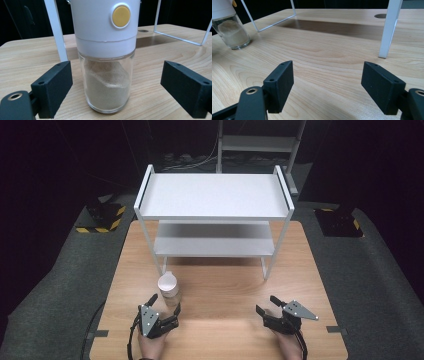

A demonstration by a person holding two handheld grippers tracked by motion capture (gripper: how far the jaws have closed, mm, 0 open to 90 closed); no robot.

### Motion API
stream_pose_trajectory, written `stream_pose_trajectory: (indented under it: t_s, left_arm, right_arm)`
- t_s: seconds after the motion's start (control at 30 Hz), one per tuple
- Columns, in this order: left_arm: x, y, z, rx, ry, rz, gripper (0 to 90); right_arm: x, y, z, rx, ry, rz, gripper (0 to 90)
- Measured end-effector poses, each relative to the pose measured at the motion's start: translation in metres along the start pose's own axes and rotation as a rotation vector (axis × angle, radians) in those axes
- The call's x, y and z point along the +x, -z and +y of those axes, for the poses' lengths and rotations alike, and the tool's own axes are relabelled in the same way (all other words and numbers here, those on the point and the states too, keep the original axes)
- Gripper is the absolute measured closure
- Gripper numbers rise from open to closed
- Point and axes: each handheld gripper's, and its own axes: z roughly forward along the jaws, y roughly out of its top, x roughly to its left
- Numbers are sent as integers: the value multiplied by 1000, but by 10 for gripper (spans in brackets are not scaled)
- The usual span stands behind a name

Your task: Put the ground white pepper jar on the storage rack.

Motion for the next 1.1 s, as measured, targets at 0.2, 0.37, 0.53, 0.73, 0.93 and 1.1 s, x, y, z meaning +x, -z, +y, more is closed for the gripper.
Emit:
stream_pose_trajectory:
  t_s: [0.2, 0.37, 0.53, 0.73, 0.93, 1.1]
  left_arm:
    - [-1, -2, 1, 6, 13, 12, 106]
    - [1, -8, 8, 37, 54, 26, 108]
    - [5, -11, 11, 48, 94, 24, 107]
    - [9, -19, 21, 98, 114, 21, 93]
    - [7, -22, 24, 119, 117, 38, 87]
    - [5, -26, 30, 121, 99, 37, 87]
  right_arm:
    - [-1, 0, 0, -3, 0, 2, 260]
    - [-1, 0, 0, -1, -1, 4, 260]
    - [-2, 0, 0, -2, -2, 8, 260]
    - [-3, 0, -1, -5, -2, 13, 259]
    - [-3, 1, -1, -9, -1, 15, 259]
    - [-4, 1, -1, -10, -1, 16, 259]
